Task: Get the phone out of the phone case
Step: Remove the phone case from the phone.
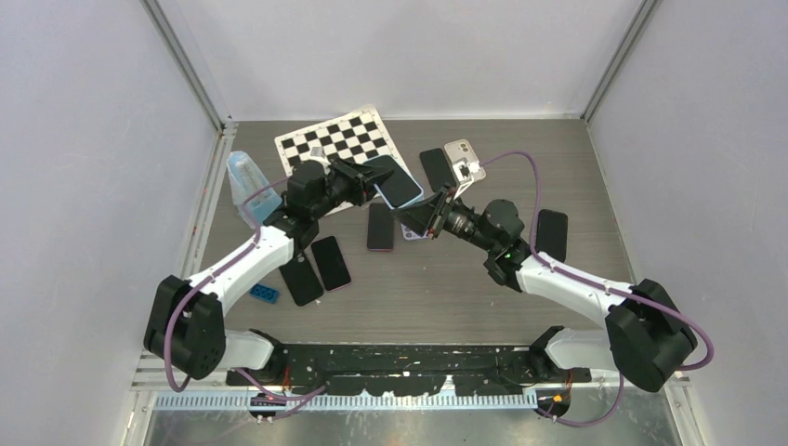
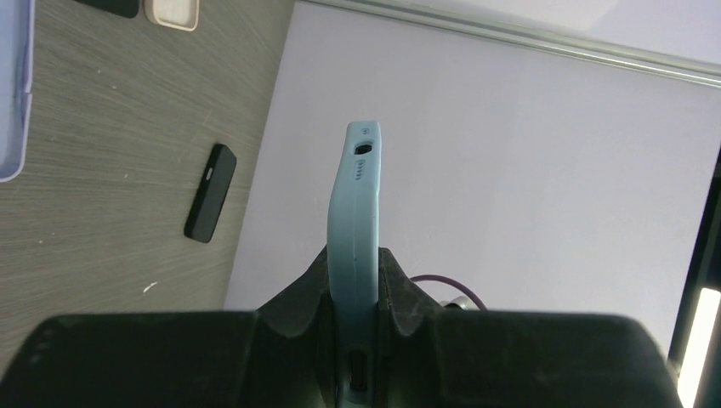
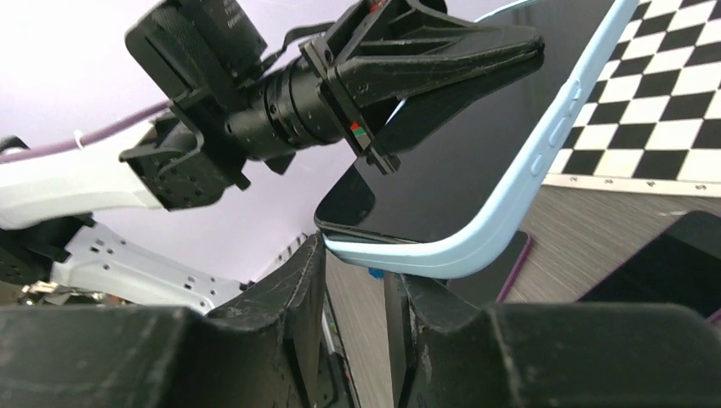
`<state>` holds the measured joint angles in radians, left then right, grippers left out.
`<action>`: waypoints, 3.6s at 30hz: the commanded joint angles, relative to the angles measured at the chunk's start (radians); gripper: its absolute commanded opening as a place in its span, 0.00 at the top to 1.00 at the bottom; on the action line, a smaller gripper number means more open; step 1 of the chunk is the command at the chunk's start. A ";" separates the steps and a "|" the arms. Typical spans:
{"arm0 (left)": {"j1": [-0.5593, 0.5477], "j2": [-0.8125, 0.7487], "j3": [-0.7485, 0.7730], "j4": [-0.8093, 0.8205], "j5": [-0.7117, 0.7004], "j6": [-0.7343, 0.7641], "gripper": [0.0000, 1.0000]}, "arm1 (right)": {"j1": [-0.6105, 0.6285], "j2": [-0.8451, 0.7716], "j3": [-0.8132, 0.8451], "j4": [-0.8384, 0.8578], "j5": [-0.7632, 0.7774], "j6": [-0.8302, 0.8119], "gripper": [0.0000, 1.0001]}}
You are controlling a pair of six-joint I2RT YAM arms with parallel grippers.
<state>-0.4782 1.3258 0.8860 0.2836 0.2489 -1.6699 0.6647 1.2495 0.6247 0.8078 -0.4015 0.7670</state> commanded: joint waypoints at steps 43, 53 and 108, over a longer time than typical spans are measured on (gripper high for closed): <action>0.085 -0.083 0.274 -0.310 0.702 1.017 1.00 | -0.028 -0.147 0.240 -0.728 -0.278 -0.186 0.37; 0.047 -0.084 0.309 -0.289 0.715 0.995 1.00 | -0.028 -0.147 0.154 -0.427 -0.387 -0.067 0.31; 0.024 -0.035 0.392 -0.458 0.520 0.718 1.00 | -0.027 -0.039 0.168 -0.410 -0.450 -0.224 0.99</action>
<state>-0.4511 1.2644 1.1915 -0.1307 0.8253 -0.7475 0.6353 1.2186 0.7319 0.4946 -0.8848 0.7105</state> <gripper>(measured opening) 0.155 0.213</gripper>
